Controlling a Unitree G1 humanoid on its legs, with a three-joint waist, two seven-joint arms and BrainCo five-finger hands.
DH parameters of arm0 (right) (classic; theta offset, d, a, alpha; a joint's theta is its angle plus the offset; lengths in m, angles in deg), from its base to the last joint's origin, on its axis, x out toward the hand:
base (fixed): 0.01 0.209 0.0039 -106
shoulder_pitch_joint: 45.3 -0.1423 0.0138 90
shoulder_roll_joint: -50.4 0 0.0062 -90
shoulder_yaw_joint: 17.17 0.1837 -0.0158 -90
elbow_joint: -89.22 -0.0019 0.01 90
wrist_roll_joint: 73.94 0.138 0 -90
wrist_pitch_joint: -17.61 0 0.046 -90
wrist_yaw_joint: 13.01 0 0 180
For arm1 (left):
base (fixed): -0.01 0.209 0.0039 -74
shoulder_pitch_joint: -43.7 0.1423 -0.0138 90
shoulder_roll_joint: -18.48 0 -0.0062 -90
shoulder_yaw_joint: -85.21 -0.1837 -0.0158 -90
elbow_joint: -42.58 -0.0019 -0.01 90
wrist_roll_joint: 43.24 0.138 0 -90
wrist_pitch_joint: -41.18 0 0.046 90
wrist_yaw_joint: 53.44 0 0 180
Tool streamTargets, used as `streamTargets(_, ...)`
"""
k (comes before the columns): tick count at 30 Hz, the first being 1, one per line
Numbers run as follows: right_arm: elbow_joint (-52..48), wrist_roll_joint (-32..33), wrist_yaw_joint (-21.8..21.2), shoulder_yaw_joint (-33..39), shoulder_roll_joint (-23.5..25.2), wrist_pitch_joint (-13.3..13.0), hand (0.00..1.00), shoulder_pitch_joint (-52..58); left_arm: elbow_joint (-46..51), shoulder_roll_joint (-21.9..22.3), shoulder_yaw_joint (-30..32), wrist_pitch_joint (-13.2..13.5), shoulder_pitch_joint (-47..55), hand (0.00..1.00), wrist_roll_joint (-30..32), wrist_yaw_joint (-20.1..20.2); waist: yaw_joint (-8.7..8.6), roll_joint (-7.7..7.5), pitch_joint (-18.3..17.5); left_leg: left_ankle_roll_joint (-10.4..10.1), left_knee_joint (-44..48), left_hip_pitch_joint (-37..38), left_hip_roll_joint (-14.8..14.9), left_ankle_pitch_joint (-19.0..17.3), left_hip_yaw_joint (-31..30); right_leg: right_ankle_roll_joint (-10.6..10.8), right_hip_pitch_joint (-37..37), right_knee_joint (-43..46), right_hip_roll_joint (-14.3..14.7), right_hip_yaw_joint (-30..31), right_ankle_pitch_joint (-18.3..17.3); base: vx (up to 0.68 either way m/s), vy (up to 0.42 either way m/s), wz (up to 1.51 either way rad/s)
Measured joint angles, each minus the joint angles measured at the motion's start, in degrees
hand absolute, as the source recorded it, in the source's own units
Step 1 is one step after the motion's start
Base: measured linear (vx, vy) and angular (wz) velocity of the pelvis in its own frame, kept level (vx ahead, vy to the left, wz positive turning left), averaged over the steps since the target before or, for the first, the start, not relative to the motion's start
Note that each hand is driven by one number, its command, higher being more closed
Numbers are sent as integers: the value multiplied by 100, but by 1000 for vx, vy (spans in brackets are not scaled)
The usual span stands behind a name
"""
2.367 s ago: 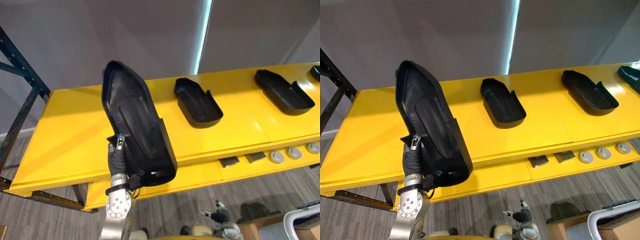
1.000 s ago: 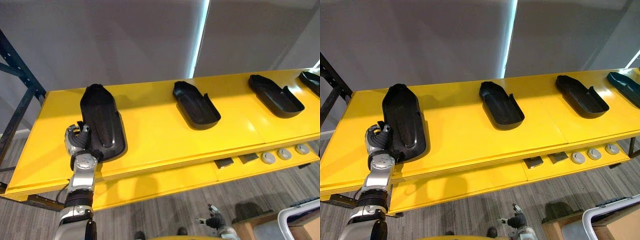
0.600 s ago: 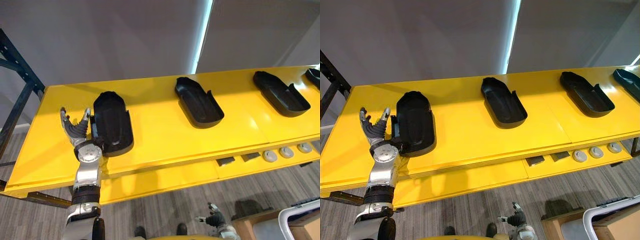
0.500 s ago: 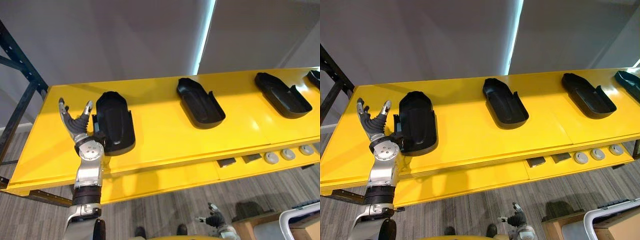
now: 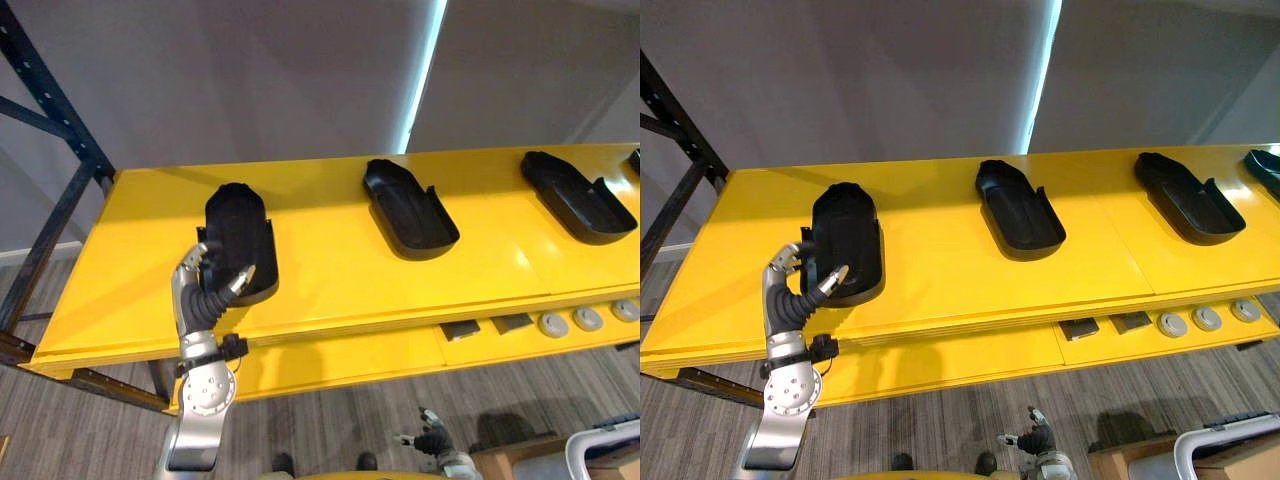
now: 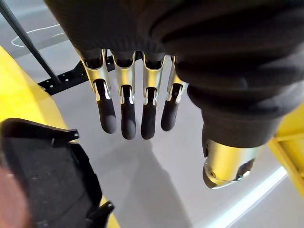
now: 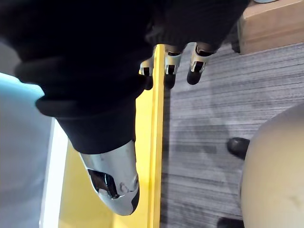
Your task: Walk over and take plastic housings, then place them on the shelf
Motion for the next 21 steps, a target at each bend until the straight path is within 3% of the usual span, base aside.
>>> streamTargets(9,-33,-21,1,-106,80,19,0,-3,-646,51,-175,-22,197,100,283,351,11,-122,-22,3,-1,48,-36,0,27,86,30,41,-86,-41,-68,-4,6,2)
streamTargets(21,-77,-74,-5,-116,108,57,0,2,-1917,221,-271,-431,-726,100,499,350,-25,-149,-42,33,-1,78,-114,-25,184,39,66,-156,-128,50,23,26,7,-4)
